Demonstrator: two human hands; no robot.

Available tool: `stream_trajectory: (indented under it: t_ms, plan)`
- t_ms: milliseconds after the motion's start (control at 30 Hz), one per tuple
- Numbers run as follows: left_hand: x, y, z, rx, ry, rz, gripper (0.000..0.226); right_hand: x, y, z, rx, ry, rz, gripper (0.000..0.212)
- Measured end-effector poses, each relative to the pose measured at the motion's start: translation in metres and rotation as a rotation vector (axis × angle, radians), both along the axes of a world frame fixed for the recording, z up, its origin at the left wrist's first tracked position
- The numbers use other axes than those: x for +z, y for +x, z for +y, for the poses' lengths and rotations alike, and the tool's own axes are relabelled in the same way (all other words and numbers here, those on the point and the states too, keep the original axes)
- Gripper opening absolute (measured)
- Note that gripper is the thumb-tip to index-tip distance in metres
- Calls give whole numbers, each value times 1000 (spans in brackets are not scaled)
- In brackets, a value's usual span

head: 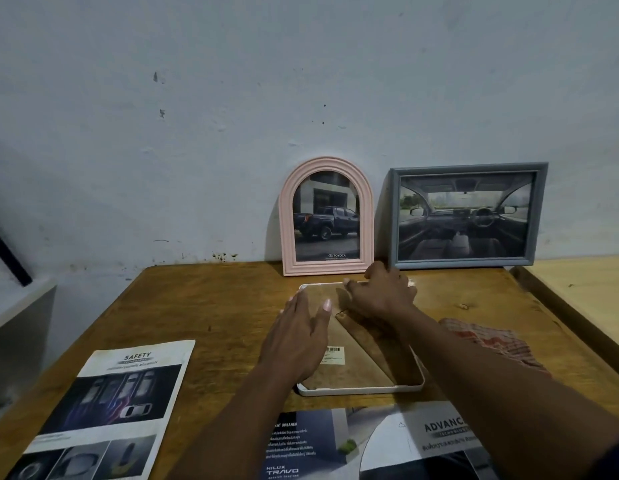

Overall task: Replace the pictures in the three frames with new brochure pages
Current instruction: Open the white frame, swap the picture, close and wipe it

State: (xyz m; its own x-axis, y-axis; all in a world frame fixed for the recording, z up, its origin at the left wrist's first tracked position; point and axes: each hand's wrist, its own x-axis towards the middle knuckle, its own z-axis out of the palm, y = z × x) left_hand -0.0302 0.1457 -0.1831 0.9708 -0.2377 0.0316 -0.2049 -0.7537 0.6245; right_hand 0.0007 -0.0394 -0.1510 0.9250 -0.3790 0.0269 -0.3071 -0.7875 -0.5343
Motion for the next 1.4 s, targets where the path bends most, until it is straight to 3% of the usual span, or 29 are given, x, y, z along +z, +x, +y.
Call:
stream_trajectory:
  t_ms: [133,433,667,733,1167,1300,1400]
  plan:
    - [-5,4,1,11,-34,-30,105,-2,10,-8,-113,274,-89,39]
    - [-2,1,2,26,-63,-31,103,3,6,-12,-110,491,-337,17]
    - [1,-5,2,28,-131,-80,86,5,-1,-8,-80,332,-462,12]
    - [0,-4,3,27,-153,-99,85,3,-2,-8,-78,338,-449,12]
    - [-1,2,4,63,-184,-171,91,30,-3,-21,-116,1109,-209,25]
    - [3,1,5,69,-195,-202,80,31,-10,-15,-76,979,-249,23]
    - [5,1,9,90,-199,-228,74,37,-25,-13,100,907,-146,41]
